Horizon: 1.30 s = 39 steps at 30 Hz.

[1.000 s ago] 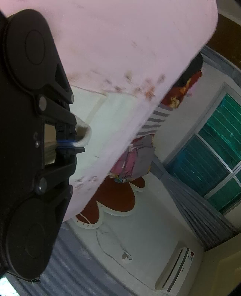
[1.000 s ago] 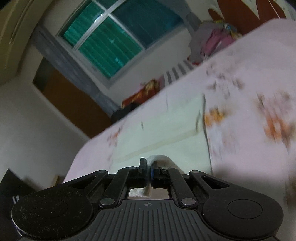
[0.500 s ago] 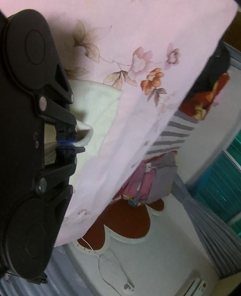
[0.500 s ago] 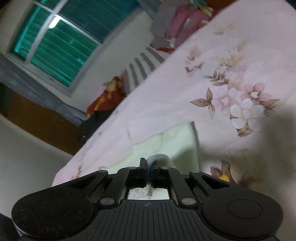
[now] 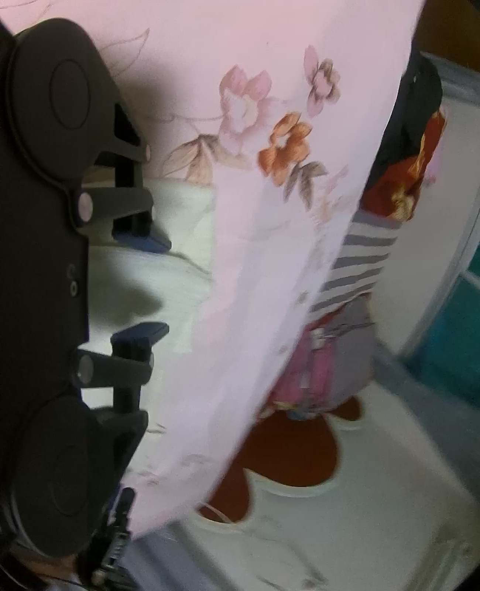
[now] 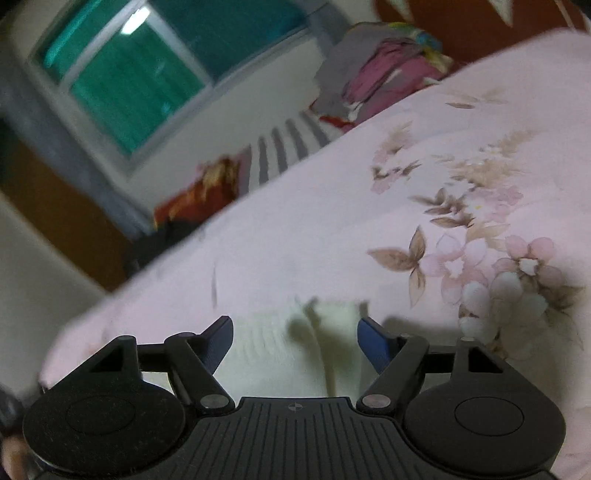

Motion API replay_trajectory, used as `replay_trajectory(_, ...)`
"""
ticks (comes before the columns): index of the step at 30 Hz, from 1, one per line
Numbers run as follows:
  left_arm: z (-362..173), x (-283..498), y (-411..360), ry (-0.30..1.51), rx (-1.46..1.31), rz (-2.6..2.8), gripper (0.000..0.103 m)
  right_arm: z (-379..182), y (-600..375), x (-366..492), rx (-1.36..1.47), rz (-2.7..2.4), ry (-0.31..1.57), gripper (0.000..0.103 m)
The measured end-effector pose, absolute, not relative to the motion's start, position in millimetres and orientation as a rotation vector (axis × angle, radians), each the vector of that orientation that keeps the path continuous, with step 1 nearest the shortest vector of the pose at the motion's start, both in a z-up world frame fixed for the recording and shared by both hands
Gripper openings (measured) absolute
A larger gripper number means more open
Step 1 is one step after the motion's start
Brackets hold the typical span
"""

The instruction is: Fold small clothes

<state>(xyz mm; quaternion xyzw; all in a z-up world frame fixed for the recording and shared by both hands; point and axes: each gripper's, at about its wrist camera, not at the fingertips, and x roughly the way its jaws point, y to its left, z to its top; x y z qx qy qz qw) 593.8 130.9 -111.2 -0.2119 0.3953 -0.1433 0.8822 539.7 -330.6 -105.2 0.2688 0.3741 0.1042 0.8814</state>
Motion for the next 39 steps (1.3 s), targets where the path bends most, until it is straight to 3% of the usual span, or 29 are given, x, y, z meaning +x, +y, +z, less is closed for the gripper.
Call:
replay_trajectory(1, -113, 595, 127, 0.838, -0.411, -0.296, 0.03, -108, -323, 540, 0.511, 0.225, 0.804, 0.06)
replay_trajectory(2, -114, 596, 123, 0.848, -0.368, -0.283, 0.02, -111, -313, 545, 0.467, 0.222, 0.821, 0.053)
replay_trajectory(3, -115, 596, 119, 0.848, -0.312, -0.265, 0.004, -114, -306, 547, 0.421, 0.222, 0.837, 0.039)
replay_trajectory(4, -115, 594, 118, 0.829, -0.27, -0.237, 0.004, -116, -298, 548, 0.362, 0.21, 0.852, 0.02)
replay_trajectory(5, -115, 593, 122, 0.818, -0.285, -0.223, 0.004, -119, -291, 549, 0.279, 0.175, 0.852, 0.014)
replay_trajectory(7, -116, 591, 128, 0.798, -0.31, -0.201, 0.007, -120, -288, 548, 0.229, 0.121, 0.841, 0.013)
replay_trajectory(8, -113, 588, 128, 0.788, -0.29, -0.176, 0.018, -121, -289, 550, 0.215, 0.086, 0.836, 0.013)
replay_trajectory(11, -95, 572, 109, 0.718, -0.224, -0.158, 0.07, -105, -276, 536, 0.08, -0.039, 0.719, 0.013)
replay_trajectory(12, -89, 566, 96, 0.674, -0.172, -0.173, 0.073, -100, -268, 530, 0.1, 0.022, 0.682, 0.013)
replay_trajectory(17, -79, 557, 23, 0.671, -0.018, -0.279, 0.071, -102, -202, 522, 0.088, 0.264, 0.718, 0.017)
replay_trajectory(18, -80, 556, 14, 0.676, -0.006, -0.278, 0.071, -105, -193, 522, 0.096, 0.275, 0.718, 0.035)
replay_trajectory(19, -81, 555, 6, 0.679, 0.007, -0.275, 0.071, -107, -186, 519, 0.098, 0.279, 0.706, 0.069)
replay_trajectory(20, -83, 554, 1, 0.681, 0.015, -0.273, 0.071, -106, -178, 514, 0.089, 0.269, 0.665, 0.079)
replay_trajectory(23, -89, 554, -9, 0.69, 0.03, -0.243, 0.066, -108, -165, 506, 0.068, 0.295, 0.622, 0.08)
replay_trajectory(25, -96, 560, -10, 0.709, 0.02, -0.238, 0.066, -115, -166, 510, 0.099, 0.307, 0.659, 0.073)
replay_trajectory(30, -110, 562, -10, 0.712, 0.071, -0.234, 0.085, -120, -165, 523, 0.079, 0.32, 0.705, 0.072)
replay_trajectory(39, -114, 563, 36, 0.72, 0.052, -0.142, 0.094, -132, -234, 530, 0.084, 0.053, 0.708, 0.072)
